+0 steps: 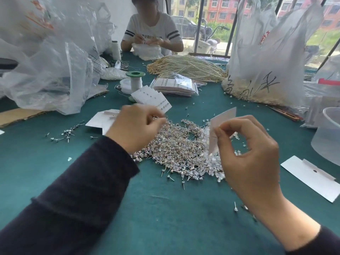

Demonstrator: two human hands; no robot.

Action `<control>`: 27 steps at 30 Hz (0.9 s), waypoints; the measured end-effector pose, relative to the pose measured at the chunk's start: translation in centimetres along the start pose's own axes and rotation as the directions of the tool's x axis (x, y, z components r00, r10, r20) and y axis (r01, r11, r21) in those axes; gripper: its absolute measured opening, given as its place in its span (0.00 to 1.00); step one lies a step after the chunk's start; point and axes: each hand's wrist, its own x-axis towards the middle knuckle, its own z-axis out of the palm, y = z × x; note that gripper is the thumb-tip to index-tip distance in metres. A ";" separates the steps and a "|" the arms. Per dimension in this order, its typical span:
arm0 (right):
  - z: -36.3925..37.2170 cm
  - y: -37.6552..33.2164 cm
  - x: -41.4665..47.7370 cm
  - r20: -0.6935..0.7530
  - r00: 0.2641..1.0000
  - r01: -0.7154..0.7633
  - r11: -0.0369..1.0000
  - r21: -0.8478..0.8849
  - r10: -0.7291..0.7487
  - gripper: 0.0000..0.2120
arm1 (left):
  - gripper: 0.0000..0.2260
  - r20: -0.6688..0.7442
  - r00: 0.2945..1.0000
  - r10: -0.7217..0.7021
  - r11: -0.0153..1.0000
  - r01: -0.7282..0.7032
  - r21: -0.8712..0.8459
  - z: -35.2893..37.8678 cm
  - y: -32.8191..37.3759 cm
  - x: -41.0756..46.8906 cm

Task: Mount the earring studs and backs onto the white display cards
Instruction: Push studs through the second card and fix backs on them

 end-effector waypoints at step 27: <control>-1.0 1.8 0.9 0.822 0.441 -0.815 -0.223 0.535 0.360 0.10 | 0.04 0.319 0.946 0.065 0.726 0.174 -0.666 0.2 0.3 -0.3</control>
